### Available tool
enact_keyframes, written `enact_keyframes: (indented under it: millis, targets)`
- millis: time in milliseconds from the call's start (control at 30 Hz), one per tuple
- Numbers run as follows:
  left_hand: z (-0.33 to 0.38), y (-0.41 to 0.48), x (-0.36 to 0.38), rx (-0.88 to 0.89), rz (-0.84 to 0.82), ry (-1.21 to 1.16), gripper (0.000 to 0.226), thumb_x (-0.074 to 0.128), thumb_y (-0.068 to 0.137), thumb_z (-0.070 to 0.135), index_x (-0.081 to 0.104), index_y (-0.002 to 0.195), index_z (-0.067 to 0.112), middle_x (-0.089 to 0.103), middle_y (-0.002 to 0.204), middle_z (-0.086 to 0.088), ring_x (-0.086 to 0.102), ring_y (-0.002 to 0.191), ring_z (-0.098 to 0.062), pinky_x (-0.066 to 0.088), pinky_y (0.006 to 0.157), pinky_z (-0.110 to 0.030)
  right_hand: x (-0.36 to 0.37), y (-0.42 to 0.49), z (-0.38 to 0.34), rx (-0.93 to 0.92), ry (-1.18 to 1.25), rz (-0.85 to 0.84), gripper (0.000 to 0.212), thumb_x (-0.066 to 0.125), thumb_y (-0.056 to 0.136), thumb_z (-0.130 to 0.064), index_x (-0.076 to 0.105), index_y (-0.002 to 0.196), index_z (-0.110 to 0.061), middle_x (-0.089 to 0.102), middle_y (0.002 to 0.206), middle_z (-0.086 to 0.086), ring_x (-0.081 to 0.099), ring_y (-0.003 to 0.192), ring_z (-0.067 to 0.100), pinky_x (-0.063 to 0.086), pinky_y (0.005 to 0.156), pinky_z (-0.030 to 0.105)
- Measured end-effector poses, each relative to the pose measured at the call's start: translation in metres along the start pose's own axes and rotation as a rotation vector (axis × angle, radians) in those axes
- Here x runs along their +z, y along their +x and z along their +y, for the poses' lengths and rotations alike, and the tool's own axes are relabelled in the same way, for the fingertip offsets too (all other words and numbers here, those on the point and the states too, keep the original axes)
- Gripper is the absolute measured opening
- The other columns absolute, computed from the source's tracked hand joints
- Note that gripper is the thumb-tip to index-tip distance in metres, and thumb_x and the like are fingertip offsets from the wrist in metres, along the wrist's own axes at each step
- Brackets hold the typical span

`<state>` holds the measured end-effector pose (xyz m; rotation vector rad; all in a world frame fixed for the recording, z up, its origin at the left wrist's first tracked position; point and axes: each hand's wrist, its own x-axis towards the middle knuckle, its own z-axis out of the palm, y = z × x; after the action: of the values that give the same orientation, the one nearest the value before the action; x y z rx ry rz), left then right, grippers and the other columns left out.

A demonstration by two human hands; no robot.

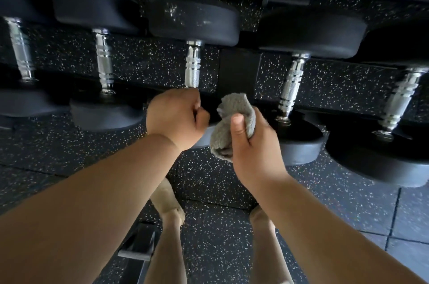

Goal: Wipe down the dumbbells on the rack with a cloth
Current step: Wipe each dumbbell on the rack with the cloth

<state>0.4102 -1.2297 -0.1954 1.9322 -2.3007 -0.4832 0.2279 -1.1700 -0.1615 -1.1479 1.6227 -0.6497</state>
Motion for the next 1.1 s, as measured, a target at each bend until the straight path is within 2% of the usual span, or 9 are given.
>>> enact_keyframes:
  millis: [200,333,400,500,633,767,867,1000,1100]
  targets:
    - [-0.004,-0.001,-0.004,-0.051,0.023,-0.156,0.029,0.042,0.081,0.034,0.064,0.090,0.017,0.058,0.074,-0.003,0.048,0.067,-0.024,0.031,0.060,-0.032,0.049,-0.001,-0.009,0.189,0.157,0.074,0.050,0.020,0.094,-0.071,0.050,0.118,-0.039,0.065,0.115,-0.009,0.061,0.110,0.008,0.050,0.100,0.033]
    - [-0.003,-0.001,-0.016,-0.161,-0.032,-0.341,0.026,0.045,0.086,0.026,0.065,0.101,0.019,0.064,0.091,-0.002,0.057,0.083,-0.026,0.046,0.070,-0.038,0.081,-0.006,-0.022,0.191,0.041,0.088,0.066,0.019,0.101,-0.068,0.049,0.143,-0.028,0.054,0.140,-0.001,0.049,0.131,0.016,0.036,0.117,0.042]
    - [-0.011,-0.009,-0.029,-0.122,-0.038,-0.443,0.023,0.048,0.091,0.017,0.066,0.104,0.016,0.059,0.097,0.003,0.057,0.092,-0.022,0.049,0.080,-0.038,0.077,-0.006,-0.024,0.223,-0.033,0.071,0.059,0.022,0.105,-0.059,0.049,0.145,-0.025,0.055,0.138,-0.001,0.051,0.129,0.018,0.038,0.115,0.040]
    - [-0.060,-0.021,-0.057,-0.007,0.034,-0.314,0.019,0.054,0.095,0.005,0.068,0.106,0.012,0.053,0.098,0.007,0.055,0.096,-0.018,0.047,0.087,-0.035,0.081,-0.002,-0.026,0.203,-0.147,0.106,0.056,0.023,0.108,-0.053,0.054,0.140,-0.019,0.057,0.131,0.001,0.053,0.125,0.021,0.040,0.109,0.035]
    - [-0.156,-0.016,-0.081,-0.031,0.064,-0.002,0.018,0.051,0.096,0.023,0.067,0.104,0.016,0.068,0.101,-0.001,0.059,0.100,-0.030,0.047,0.092,-0.045,0.128,0.009,-0.046,0.046,-0.525,0.212,0.065,0.020,0.102,-0.060,0.062,0.126,-0.017,0.063,0.127,0.004,0.050,0.127,0.028,0.030,0.118,0.044]
    - [-0.202,-0.005,-0.068,-0.029,-0.122,0.114,0.034,0.045,0.095,0.041,0.068,0.102,0.016,0.067,0.102,-0.008,0.059,0.099,-0.035,0.047,0.087,-0.046,0.156,0.009,-0.054,-0.244,-0.810,0.161,0.042,0.051,0.096,-0.057,0.070,0.112,-0.022,0.068,0.112,-0.001,0.059,0.110,0.028,0.038,0.110,0.042]
    - [-0.216,-0.009,-0.056,0.067,-0.092,0.093,0.035,0.047,0.092,0.042,0.069,0.098,0.015,0.067,0.097,-0.010,0.058,0.093,-0.037,0.049,0.082,-0.047,0.132,0.013,-0.032,-0.315,-0.760,0.179,0.041,0.065,0.084,-0.047,0.070,0.114,-0.020,0.070,0.111,0.000,0.064,0.106,0.028,0.046,0.103,0.044]
    - [-0.224,-0.010,-0.051,0.147,-0.037,0.064,0.028,0.052,0.092,0.035,0.067,0.096,0.012,0.070,0.096,-0.010,0.060,0.091,-0.038,0.049,0.082,-0.050,0.108,0.012,-0.010,-0.086,-0.458,0.316,0.048,0.055,0.091,-0.050,0.068,0.117,-0.012,0.063,0.110,0.000,0.061,0.100,0.025,0.047,0.086,0.029]
    - [-0.226,-0.009,-0.051,0.157,-0.025,0.051,0.025,0.053,0.091,0.033,0.066,0.093,0.012,0.069,0.094,-0.010,0.058,0.089,-0.037,0.047,0.081,-0.049,0.124,0.015,-0.020,-0.018,-0.426,0.441,0.041,0.053,0.093,-0.044,0.069,0.112,-0.011,0.066,0.111,0.007,0.060,0.103,0.031,0.048,0.094,0.037]
